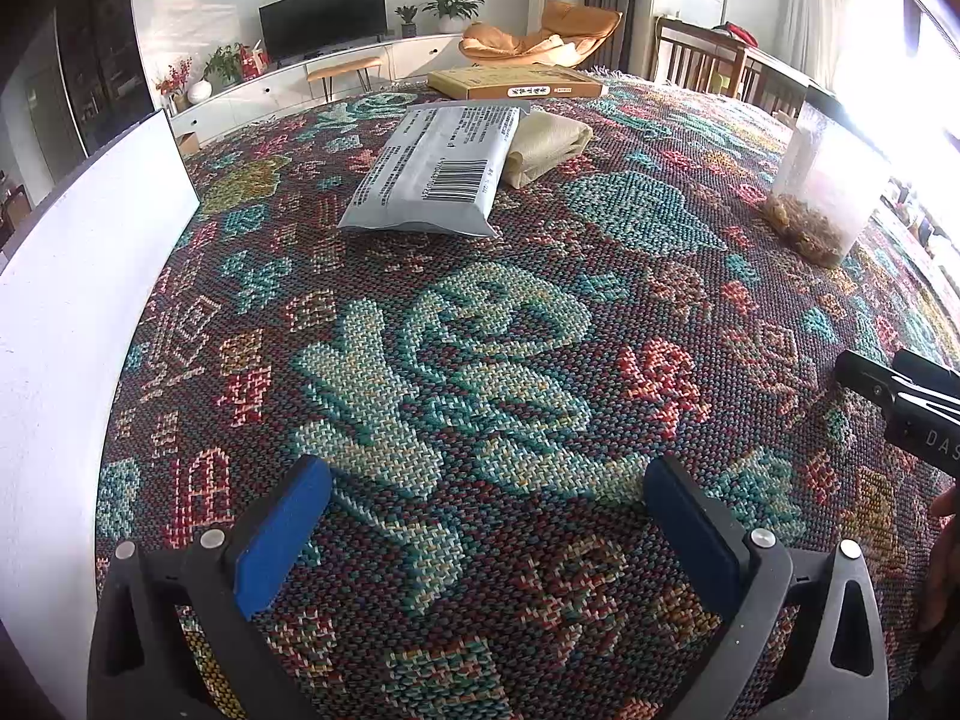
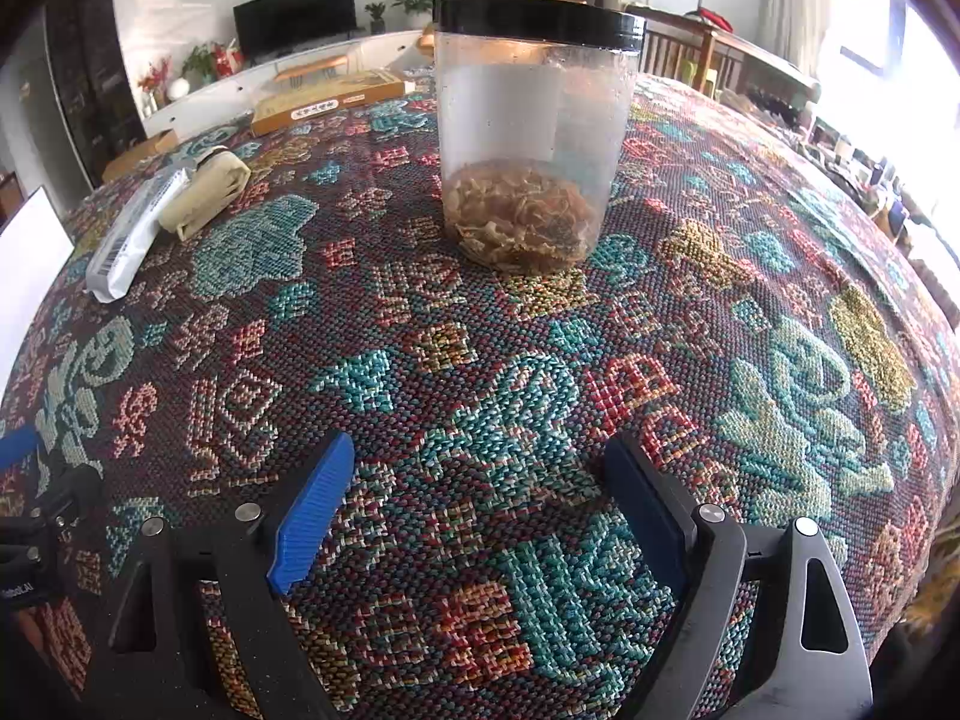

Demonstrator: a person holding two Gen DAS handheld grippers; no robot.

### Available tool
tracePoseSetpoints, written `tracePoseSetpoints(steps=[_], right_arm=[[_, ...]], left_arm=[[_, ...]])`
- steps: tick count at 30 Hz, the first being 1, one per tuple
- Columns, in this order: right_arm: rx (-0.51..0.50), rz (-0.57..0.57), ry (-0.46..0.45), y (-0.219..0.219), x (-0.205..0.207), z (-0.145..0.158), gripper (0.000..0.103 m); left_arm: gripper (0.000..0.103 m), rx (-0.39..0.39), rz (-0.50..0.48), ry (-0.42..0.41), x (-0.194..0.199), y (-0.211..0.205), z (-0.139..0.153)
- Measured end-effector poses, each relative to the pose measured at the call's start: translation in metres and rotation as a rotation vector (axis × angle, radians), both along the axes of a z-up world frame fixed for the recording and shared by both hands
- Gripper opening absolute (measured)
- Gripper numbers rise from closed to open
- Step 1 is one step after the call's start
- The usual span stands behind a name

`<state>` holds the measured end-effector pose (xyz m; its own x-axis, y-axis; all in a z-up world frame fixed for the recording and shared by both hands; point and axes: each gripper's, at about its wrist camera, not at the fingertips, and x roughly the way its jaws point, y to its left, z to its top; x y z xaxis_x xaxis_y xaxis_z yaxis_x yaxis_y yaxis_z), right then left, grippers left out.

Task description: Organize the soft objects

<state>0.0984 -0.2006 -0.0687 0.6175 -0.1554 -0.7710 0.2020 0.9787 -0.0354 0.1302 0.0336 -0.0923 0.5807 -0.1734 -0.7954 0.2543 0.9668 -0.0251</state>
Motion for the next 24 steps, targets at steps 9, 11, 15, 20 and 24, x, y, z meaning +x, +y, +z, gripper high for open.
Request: tracePoseSetpoints(steps=[9, 11, 15, 20, 24], right_arm=[[0.0, 0.0, 0.0, 0.0, 0.0, 0.0, 0.087], [0.0, 0.0, 0.0, 0.0, 0.0, 0.0, 0.087], [0.001, 0.0, 0.0, 0.0, 0.0, 0.0, 0.087], [0.001, 0.0, -0.001, 0.0, 0.0, 0.0, 0.088], [0.004, 0.002, 0.0, 0.001, 0.001, -0.001, 0.089]], left_arm=[[0.103, 0.041, -0.057, 0.115, 0.039, -0.006, 0.013], [0.103, 0.035, -0.064, 0.069, 0.054, -0.007, 0.029], [0.103, 0.032, -0.088, 0.034, 0.097, -0.012, 0.052], [0.103, 0.123, -0.08, 0.095, 0.153, -0.019, 0.035], [0.102, 0.134, -0.021, 0.105, 0.174, -0.008, 0.016]])
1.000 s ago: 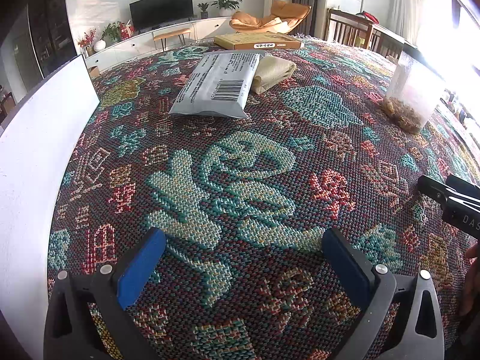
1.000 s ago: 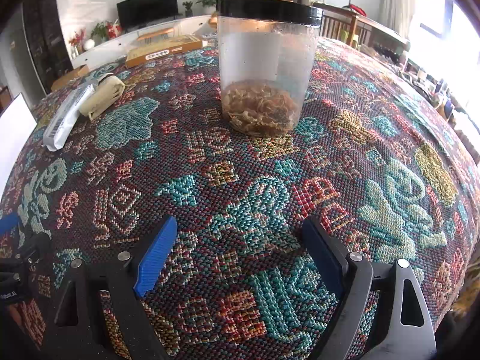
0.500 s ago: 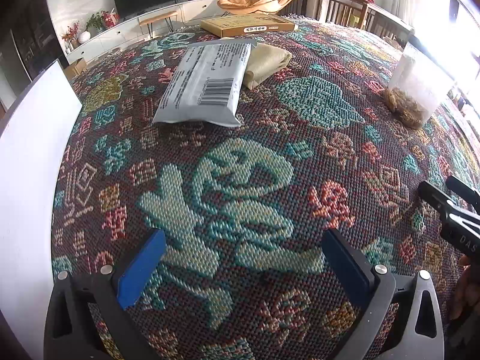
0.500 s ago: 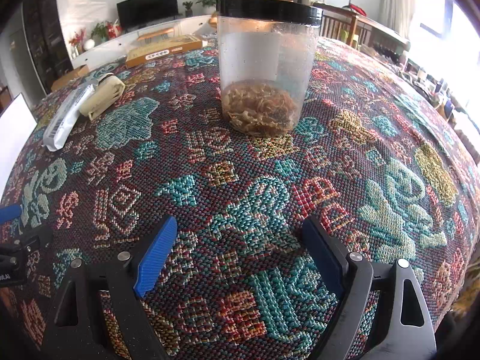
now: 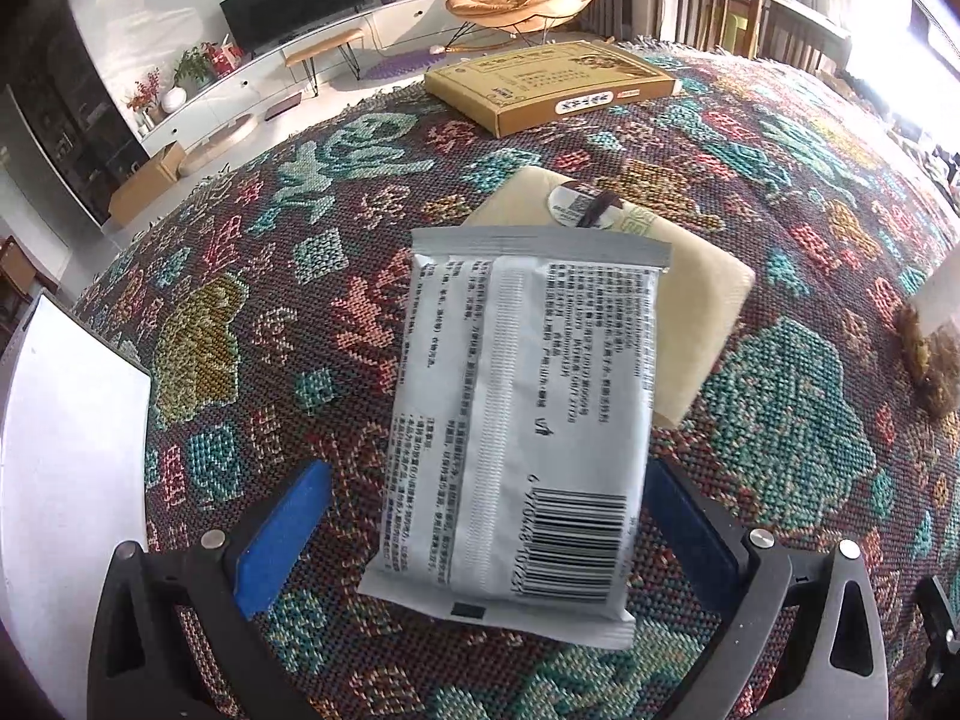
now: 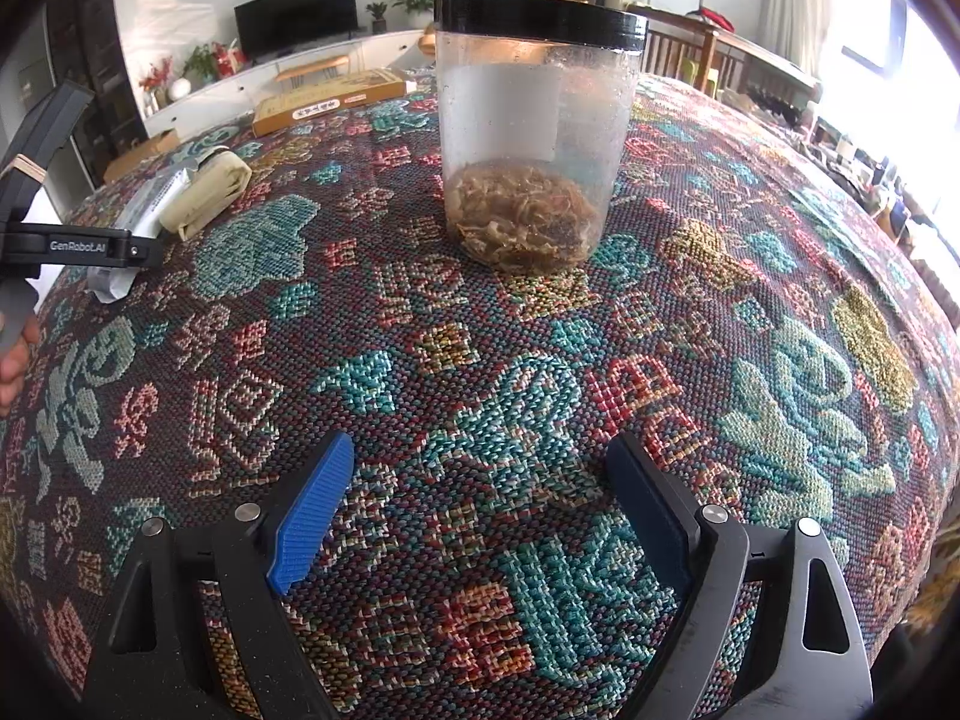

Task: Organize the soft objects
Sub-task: 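Grasp the white barcode packet with the left gripper and lift it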

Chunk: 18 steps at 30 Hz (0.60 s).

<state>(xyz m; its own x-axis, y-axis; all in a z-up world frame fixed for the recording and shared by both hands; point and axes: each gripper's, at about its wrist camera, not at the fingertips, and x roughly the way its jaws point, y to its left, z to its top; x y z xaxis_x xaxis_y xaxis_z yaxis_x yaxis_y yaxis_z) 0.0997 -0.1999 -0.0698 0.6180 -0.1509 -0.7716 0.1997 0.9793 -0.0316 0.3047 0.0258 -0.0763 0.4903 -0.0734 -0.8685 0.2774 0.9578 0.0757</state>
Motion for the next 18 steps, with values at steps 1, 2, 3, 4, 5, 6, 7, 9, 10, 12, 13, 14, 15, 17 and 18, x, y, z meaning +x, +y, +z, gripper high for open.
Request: tracePoseSetpoints(steps=[1, 2, 3, 4, 5, 6, 7, 9, 10, 12, 13, 14, 15, 17, 18], right_arm=[[0.0, 0.0, 0.0, 0.0, 0.0, 0.0, 0.089], [0.0, 0.0, 0.0, 0.001, 0.001, 0.0, 0.09], [0.0, 0.0, 0.0, 0.001, 0.001, 0.0, 0.09], [0.0, 0.0, 0.0, 0.001, 0.001, 0.0, 0.09], [0.0, 0.0, 0.0, 0.0, 0.001, 0.0, 0.09], [0.0, 0.0, 0.0, 0.001, 0.001, 0.0, 0.09], [0.001, 0.0, 0.0, 0.001, 0.001, 0.0, 0.09], [0.0, 0.0, 0.0, 0.001, 0.001, 0.0, 0.09], [0.0, 0.0, 0.0, 0.001, 0.001, 0.0, 0.09], [0.001, 0.001, 0.0, 0.001, 0.001, 0.0, 0.09], [0.001, 0.001, 0.0, 0.001, 0.001, 0.0, 0.09], [0.0, 0.001, 0.0, 0.001, 0.001, 0.0, 0.09], [0.0, 0.001, 0.0, 0.001, 0.001, 0.0, 0.09], [0.001, 0.001, 0.0, 0.001, 0.0, 0.0, 0.09], [0.004, 0.003, 0.0, 0.001, 0.0, 0.001, 0.09]], left_arm=[[0.087, -0.043, 0.012, -0.009, 0.0, 0.006, 0.0], [0.076, -0.109, 0.011, -0.013, -0.003, 0.013, 0.002], [0.066, -0.143, 0.03, -0.012, -0.007, 0.019, 0.003], [0.066, -0.143, 0.06, -0.012, -0.011, 0.024, 0.004], [0.066, -0.142, 0.092, -0.017, -0.018, 0.03, 0.005], [0.066, -0.142, 0.122, -0.019, -0.028, 0.035, 0.006], [0.066, -0.133, 0.155, -0.015, -0.04, 0.041, 0.007], [0.066, -0.109, 0.21, -0.013, -0.068, 0.052, 0.007], [0.067, -0.102, 0.221, -0.014, -0.083, 0.056, 0.006], [0.067, -0.077, 0.23, -0.022, -0.108, 0.064, -0.001], [0.071, -0.061, 0.229, -0.032, -0.117, 0.066, -0.005], [0.074, -0.055, 0.221, -0.058, -0.123, 0.067, -0.007], [0.084, -0.043, 0.217, -0.086, -0.127, 0.068, -0.008], [0.095, -0.011, 0.212, -0.126, -0.129, 0.07, -0.011], [0.098, -0.016, 0.207, -0.14, -0.13, 0.072, -0.013]])
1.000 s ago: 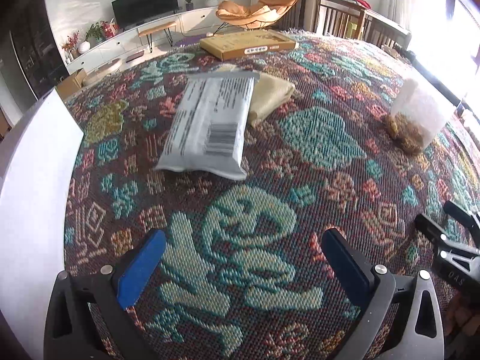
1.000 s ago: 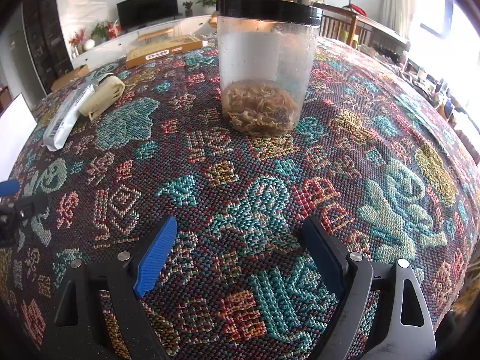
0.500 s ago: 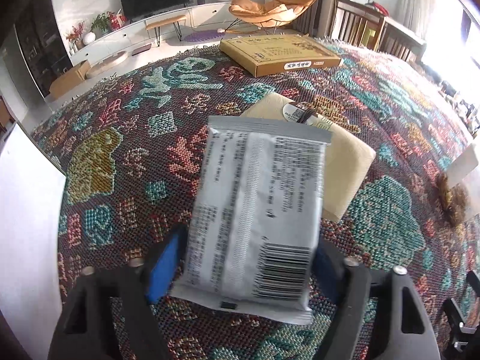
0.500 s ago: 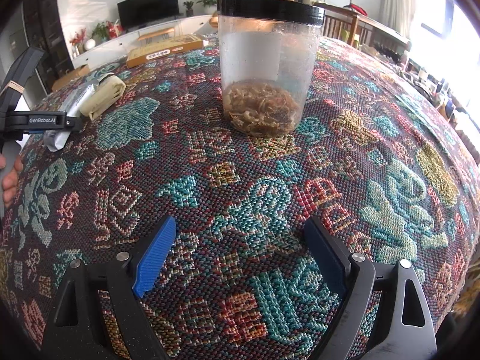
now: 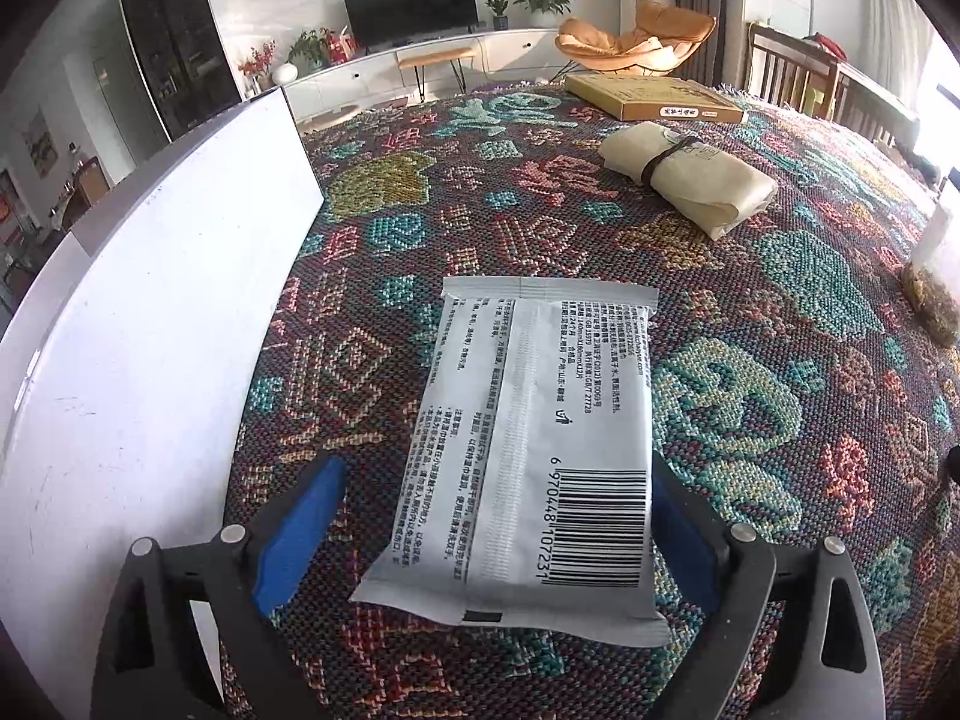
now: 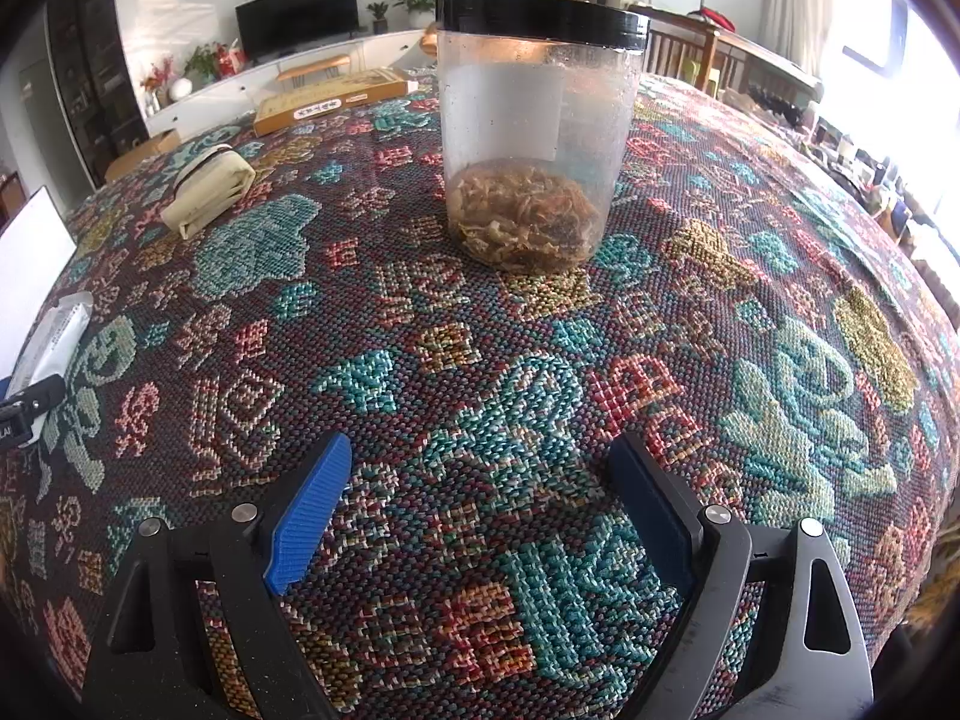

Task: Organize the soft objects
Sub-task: 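Grasp the beige tied bundle with the right gripper while the left gripper holds the packet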

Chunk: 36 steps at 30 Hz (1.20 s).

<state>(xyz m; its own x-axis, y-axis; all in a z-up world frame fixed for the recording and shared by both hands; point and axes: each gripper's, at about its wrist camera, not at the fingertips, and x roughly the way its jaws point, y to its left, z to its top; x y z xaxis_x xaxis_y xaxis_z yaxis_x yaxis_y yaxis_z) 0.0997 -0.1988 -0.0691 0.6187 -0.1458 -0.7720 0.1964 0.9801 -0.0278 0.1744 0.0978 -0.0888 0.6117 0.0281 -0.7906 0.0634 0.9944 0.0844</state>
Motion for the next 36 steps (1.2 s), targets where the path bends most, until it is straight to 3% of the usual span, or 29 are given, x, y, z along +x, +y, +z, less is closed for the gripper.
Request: tracePoseSetpoints(steps=[4, 6, 13, 19, 20, 21, 23, 24, 27, 31, 36], right_arm=[[0.052, 0.101, -0.06, 0.013, -0.002, 0.018, 0.089], [0.028, 0.188, -0.087, 0.031, 0.015, 0.032, 0.089], [-0.013, 0.433, -0.048, 0.105, 0.152, 0.059, 0.089], [-0.108, 0.533, 0.135, 0.165, 0.238, 0.019, 0.088], [-0.12, 0.534, 0.167, 0.167, 0.241, 0.01, 0.085], [-0.118, 0.525, 0.183, 0.166, 0.241, 0.003, 0.076], [-0.021, 0.477, 0.154, 0.155, 0.233, 0.005, 0.058], [-0.001, 0.458, 0.147, 0.151, 0.226, 0.007, 0.056], [0.085, 0.422, 0.13, 0.133, 0.184, 0.017, 0.053], [0.218, 0.394, 0.137, 0.095, 0.094, 0.031, 0.053], [0.296, 0.263, 0.143, 0.012, -0.021, 0.043, 0.053]], left_arm=[[0.103, -0.109, 0.021, 0.014, 0.005, 0.017, -0.006], [0.103, -0.116, 0.027, 0.014, 0.008, 0.016, -0.006], [0.103, -0.11, 0.03, 0.012, 0.008, 0.014, -0.007], [0.103, -0.112, 0.032, 0.012, 0.009, 0.014, -0.007], [0.103, -0.113, 0.032, 0.011, 0.009, 0.015, -0.007], [0.103, -0.114, 0.032, 0.011, 0.009, 0.015, -0.007], [0.103, -0.115, 0.032, 0.012, 0.01, 0.015, -0.007], [0.103, -0.115, 0.032, 0.012, 0.01, 0.015, -0.007], [0.103, -0.114, 0.032, 0.012, 0.01, 0.015, -0.007], [0.103, -0.108, 0.033, 0.011, 0.011, 0.014, -0.008], [0.103, -0.106, 0.033, 0.011, 0.012, 0.013, -0.008]])
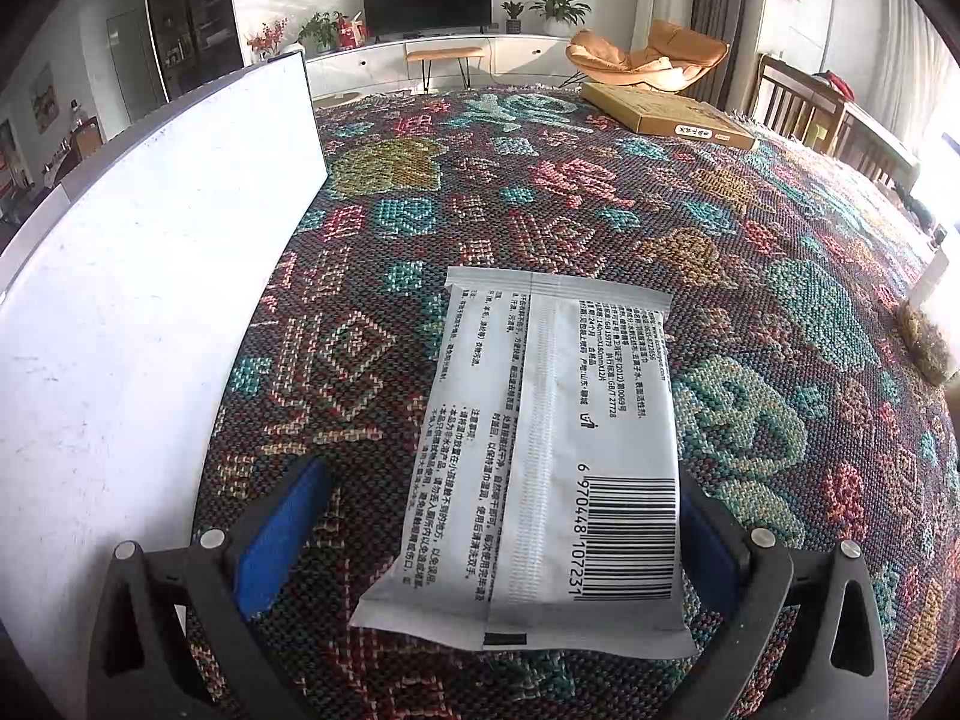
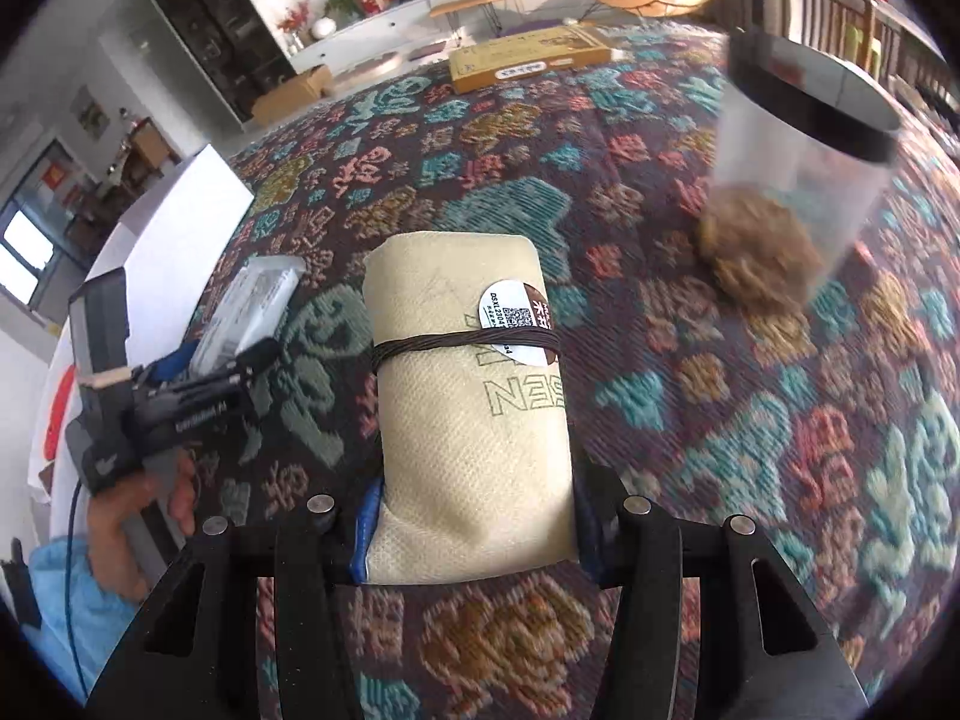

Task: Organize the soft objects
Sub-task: 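Grasp the beige tied bundle with the right gripper while the left gripper holds the packet, then carry the packet and bundle over the white box and open both grippers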

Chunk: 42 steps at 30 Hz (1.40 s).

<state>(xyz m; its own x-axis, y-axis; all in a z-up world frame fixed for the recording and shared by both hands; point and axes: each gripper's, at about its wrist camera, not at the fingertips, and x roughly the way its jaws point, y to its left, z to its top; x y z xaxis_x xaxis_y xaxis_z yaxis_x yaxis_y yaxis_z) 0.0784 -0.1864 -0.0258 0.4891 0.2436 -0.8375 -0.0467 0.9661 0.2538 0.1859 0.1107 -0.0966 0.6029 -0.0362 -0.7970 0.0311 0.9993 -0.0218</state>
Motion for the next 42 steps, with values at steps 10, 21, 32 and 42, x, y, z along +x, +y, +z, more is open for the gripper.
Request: tracePoseSetpoints(steps=[10, 21, 32, 42], right_arm=[[-0.316, -0.321, -0.109, -0.17, 0.037, 0.012, 0.054], [-0.201, -0.37, -0.11, -0.204, 0.056, -0.008, 0.071], [-0.199, -0.379, -0.117, -0.207, 0.006, -0.014, 0.078], [-0.195, -0.258, -0.007, -0.212, 0.043, 0.013, 0.078]], left_arm=[[0.103, -0.001, 0.0, 0.0, 0.0, 0.0, 0.0], [0.103, -0.001, 0.0, 0.0, 0.0, 0.0, 0.0], [0.103, -0.003, -0.007, 0.008, 0.0, 0.0, -0.001], [0.103, 0.085, -0.133, 0.139, 0.005, -0.025, 0.005]])
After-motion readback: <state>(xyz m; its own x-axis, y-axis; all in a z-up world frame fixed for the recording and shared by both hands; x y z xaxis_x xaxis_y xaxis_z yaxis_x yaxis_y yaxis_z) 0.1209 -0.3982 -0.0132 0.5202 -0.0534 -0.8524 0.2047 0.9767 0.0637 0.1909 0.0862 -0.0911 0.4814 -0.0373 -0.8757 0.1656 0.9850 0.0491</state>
